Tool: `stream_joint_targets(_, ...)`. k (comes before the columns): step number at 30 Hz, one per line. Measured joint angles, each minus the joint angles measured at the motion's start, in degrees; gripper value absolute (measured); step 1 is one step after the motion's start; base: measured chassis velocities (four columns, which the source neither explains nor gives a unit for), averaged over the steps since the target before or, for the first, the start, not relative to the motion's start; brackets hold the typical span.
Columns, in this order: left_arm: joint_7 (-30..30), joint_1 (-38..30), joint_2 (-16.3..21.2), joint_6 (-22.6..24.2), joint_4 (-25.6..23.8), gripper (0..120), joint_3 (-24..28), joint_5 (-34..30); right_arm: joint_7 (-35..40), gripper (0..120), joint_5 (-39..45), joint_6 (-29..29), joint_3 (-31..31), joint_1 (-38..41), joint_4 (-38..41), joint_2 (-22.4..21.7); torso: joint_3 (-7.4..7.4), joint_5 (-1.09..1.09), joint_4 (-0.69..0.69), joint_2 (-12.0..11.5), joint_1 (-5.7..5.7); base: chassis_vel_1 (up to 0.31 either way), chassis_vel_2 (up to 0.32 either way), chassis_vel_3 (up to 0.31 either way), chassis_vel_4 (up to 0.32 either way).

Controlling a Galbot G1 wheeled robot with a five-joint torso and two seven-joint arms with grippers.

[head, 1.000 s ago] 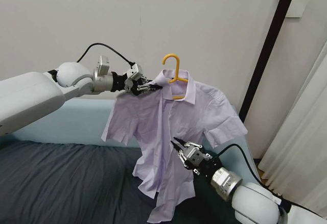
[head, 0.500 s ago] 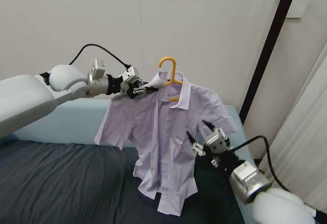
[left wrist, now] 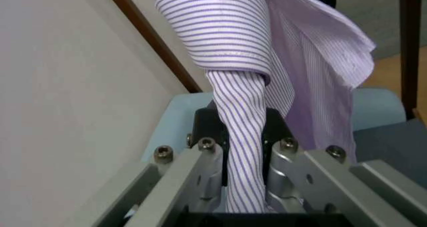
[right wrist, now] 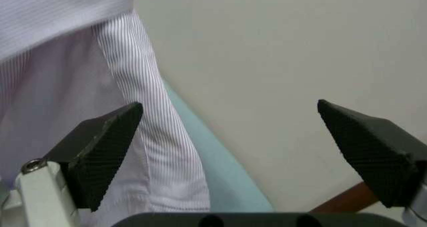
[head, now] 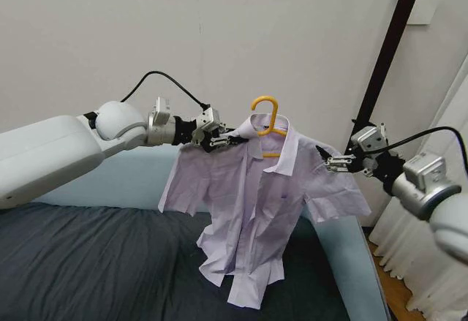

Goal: Pick up the clothes from the sofa and hang them on the clothes hanger.

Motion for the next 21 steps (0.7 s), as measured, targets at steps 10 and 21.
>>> stream_joint_targets(10, 4.3, 7.7, 2.8, -1.5, -2.7, 7, -5.5, -0.5, -18.6, 100, 5.2, -2.8, -9.0, 10.9, -1.4, -1.1, 0.0, 0.04, -0.03, 0.0, 0.0, 0.0, 0.0, 0.0, 0.0)
stream_joint_targets(21, 5.3, 13.5, 4.5, -1.7, -6.3, 7, -8.8, 2.1, -19.5, 99, 2.6, -3.7, -10.6, 8.7, 2.2, -0.6, 0.0, 0.01, -0.03, 0.0, 0.0, 0.0, 0.0, 0.0, 0.0)
